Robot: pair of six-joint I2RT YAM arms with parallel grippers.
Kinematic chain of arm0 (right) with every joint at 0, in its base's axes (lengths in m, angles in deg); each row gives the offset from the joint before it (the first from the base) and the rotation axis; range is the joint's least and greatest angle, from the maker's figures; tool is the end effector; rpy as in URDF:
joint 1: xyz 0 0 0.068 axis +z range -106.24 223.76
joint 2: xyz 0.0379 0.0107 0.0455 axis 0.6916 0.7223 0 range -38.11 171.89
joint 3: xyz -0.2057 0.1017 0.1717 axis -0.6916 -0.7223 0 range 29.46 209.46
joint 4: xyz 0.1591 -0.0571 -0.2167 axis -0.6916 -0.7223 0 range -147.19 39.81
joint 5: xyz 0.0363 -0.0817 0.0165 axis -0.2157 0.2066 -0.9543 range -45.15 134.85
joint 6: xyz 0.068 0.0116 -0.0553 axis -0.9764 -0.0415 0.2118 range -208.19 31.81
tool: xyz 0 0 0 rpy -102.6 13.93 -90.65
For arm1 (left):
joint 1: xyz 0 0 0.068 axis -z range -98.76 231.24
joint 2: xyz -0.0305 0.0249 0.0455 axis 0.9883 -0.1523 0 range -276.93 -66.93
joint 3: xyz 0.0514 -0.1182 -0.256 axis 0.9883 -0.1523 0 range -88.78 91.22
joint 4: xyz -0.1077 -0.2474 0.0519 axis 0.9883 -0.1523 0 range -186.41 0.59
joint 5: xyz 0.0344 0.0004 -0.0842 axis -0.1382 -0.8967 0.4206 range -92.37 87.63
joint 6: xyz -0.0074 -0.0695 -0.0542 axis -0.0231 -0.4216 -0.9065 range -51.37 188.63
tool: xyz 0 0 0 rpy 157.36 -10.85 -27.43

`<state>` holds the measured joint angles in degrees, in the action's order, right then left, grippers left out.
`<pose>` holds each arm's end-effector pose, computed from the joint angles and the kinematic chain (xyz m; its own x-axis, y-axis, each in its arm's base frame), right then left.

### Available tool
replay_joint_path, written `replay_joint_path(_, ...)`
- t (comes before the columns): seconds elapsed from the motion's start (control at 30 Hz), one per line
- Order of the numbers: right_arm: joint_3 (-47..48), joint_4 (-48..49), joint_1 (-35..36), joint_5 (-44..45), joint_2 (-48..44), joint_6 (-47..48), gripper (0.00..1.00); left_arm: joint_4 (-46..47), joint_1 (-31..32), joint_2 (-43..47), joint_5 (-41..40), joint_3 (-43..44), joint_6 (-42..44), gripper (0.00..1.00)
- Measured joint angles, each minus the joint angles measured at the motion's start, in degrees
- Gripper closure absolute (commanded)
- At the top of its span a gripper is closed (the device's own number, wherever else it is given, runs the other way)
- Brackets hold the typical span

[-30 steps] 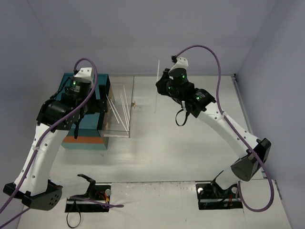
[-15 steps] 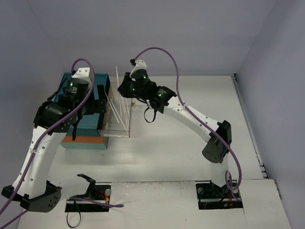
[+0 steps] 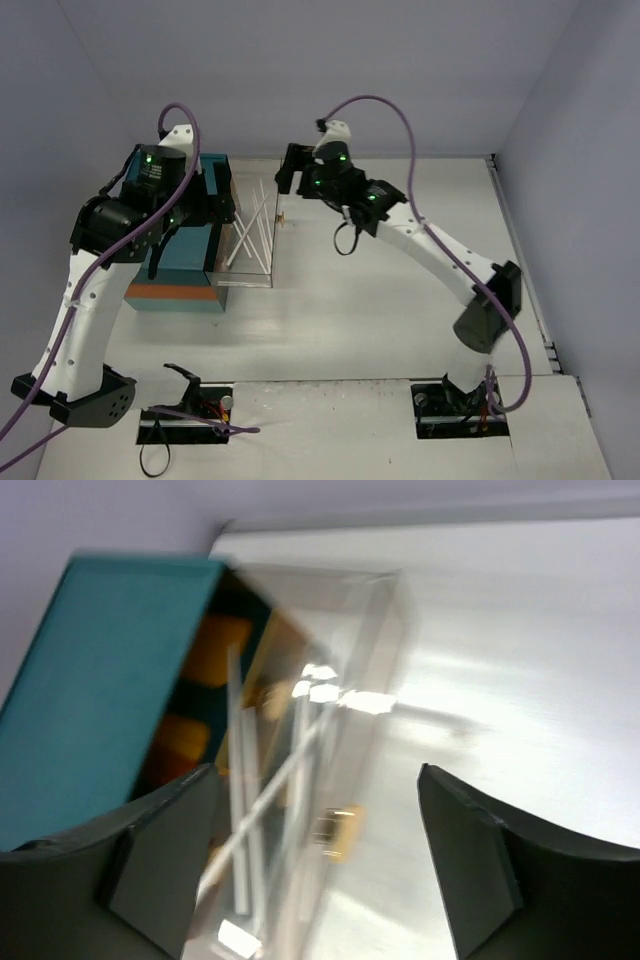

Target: Sort the eating utensils into containers

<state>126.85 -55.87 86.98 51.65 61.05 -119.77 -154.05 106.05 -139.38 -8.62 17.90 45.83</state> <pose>0.3532 0.3192 0.4204 -0.3919 0.3454 -0.8527 -0.4568 0.7315 0.5062 0.2285 -0.0963 0.4972 -0.5521 -0.1692 -0.8165 0.1279 0.9504 -0.2834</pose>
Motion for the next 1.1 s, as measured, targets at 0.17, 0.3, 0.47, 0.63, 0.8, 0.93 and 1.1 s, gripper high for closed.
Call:
replay_joint_path(0.17,-13.1,-1.0,-9.6,5.0,-16.2,3.1,0.00,0.4,5.9,-7.6,0.4,7.5,-0.6,0.14)
replay_joint_path(0.3,-20.3,-2.8,-15.1,8.7,-27.5,5.3,0.00,0.7,10.8,-15.1,0.5,12.3,-1.9,0.14)
replay_joint_path(0.47,-28.1,-6.0,-17.1,11.9,-37.1,8.0,0.00,1.1,14.7,-23.8,0.0,16.0,-3.8,0.14)
replay_joint_path(0.63,-34.5,-9.8,-18.2,13.7,-44.0,8.5,0.00,1.9,17.5,-31.8,-0.7,17.6,-5.1,0.14)
replay_joint_path(0.8,-36.6,-13.2,-18.4,15.1,-48.5,8.5,0.00,2.1,18.2,-36.6,-3.1,16.5,-7.1,0.14)
replay_joint_path(0.93,-37.3,-14.8,-18.4,16.2,-50.8,8.5,0.00,2.0,17.8,-36.9,-6.5,13.2,-8.4,0.14)
replay_joint_path(1.1,-38.7,-16.3,-18.4,16.9,-52.1,8.5,0.00,3.1,16.2,-36.2,-9.7,9.0,-9.7,0.14)
